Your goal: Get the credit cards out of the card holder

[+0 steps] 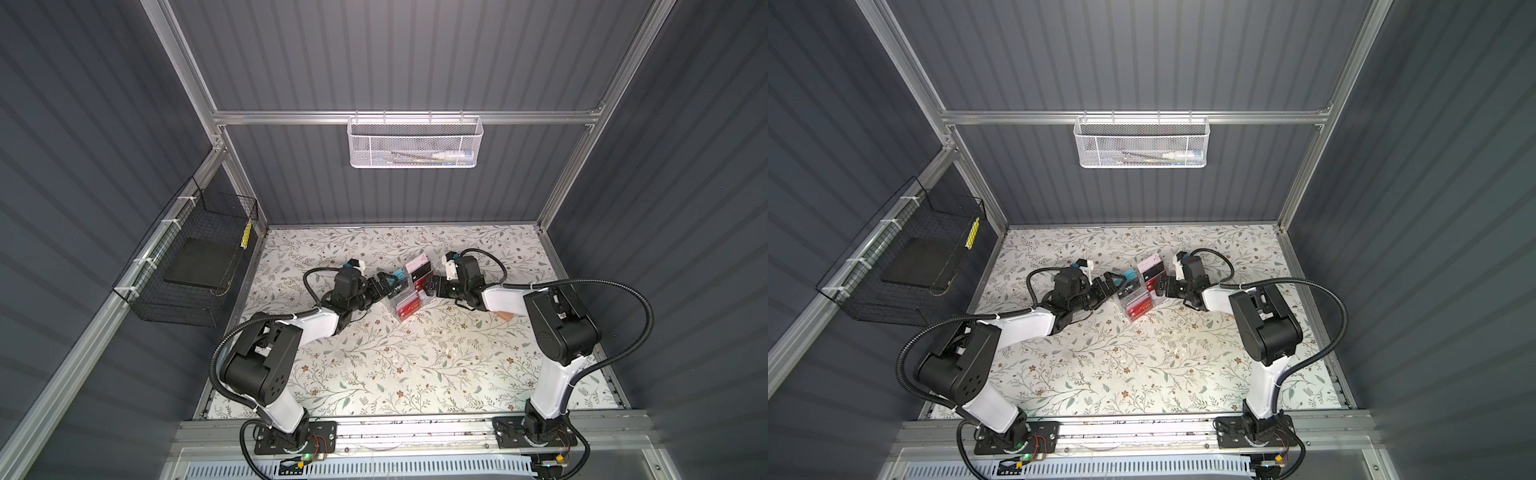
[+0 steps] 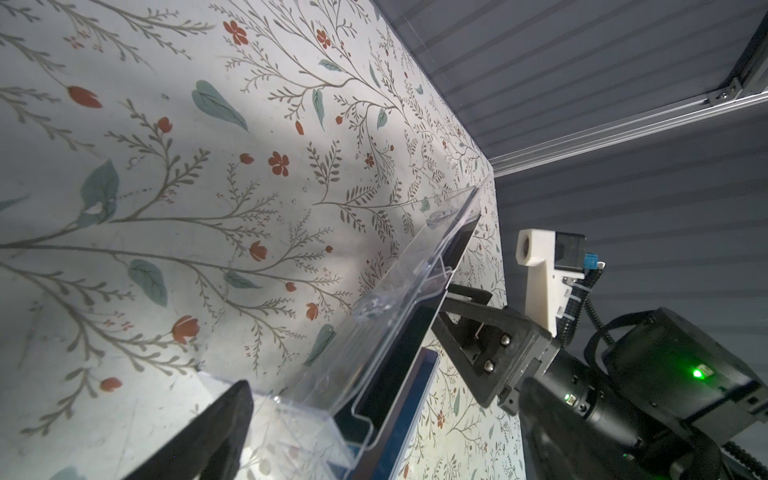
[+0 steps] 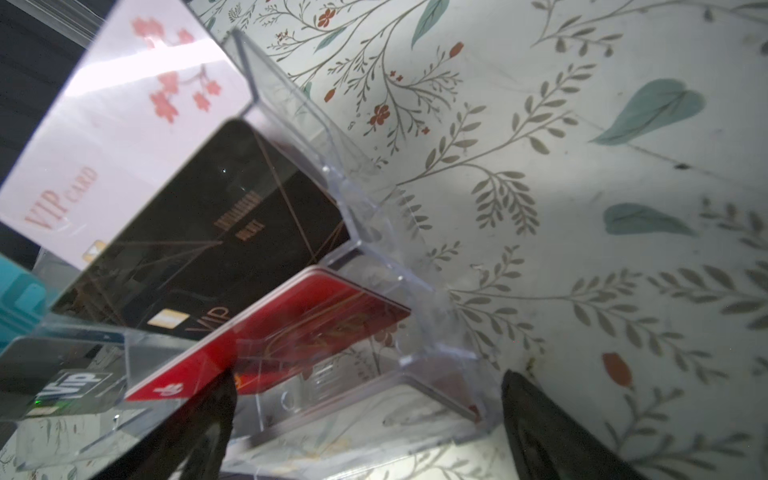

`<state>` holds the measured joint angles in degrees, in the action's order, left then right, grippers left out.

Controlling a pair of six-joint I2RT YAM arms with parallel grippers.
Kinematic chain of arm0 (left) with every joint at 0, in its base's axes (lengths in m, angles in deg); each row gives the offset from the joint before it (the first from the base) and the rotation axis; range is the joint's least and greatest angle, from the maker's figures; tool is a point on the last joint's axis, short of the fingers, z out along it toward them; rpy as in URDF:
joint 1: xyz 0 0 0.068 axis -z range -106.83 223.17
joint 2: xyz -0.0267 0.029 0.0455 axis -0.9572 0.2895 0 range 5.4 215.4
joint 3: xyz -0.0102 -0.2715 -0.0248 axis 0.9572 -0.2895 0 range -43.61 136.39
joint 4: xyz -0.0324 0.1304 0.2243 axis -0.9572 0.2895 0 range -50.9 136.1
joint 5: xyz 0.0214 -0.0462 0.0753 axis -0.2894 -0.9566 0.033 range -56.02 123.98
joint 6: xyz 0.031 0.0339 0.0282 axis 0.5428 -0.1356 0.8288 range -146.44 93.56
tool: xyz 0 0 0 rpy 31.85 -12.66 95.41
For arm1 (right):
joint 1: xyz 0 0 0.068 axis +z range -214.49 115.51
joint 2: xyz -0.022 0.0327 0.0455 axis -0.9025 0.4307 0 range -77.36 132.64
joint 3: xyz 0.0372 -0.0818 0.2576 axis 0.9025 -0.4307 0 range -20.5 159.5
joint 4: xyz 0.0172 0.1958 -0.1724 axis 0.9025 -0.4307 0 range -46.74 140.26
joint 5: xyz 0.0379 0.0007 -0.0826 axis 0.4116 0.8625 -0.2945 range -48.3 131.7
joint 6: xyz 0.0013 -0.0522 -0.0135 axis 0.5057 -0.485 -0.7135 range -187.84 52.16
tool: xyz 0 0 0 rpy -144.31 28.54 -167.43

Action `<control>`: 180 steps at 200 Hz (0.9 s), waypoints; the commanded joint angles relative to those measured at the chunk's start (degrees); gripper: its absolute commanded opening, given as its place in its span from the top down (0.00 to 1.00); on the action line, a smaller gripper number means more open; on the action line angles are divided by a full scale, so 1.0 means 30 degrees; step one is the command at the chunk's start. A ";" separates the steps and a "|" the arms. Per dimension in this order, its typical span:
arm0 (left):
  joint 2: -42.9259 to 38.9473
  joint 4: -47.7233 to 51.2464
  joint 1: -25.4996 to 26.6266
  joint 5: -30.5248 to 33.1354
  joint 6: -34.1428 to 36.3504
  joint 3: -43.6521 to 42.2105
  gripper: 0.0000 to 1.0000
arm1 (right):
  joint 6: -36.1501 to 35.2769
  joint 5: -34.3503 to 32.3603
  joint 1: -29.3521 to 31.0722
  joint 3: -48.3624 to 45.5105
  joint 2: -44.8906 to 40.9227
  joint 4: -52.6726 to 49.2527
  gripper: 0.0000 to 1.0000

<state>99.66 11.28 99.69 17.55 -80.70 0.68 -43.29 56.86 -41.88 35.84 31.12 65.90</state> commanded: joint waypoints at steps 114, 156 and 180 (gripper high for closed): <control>-0.2169 0.0315 -0.0323 -0.0355 -0.0877 -0.2218 0.00 | -0.1379 -0.1268 0.0073 0.0893 -0.1008 -0.1723 0.01; -0.0831 -0.2343 -0.0199 -0.1466 -0.2116 -0.2346 0.00 | -0.1567 -0.0600 0.0101 0.1667 0.0172 -0.1633 0.01; -0.0348 -0.3069 -0.0167 -0.1533 -0.2360 -0.2364 0.00 | -0.1252 -0.0081 0.0138 0.1193 0.0442 -0.0877 0.01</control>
<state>97.27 7.26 98.99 14.75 -85.88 -5.85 -46.76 54.85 -41.62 40.19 30.84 63.98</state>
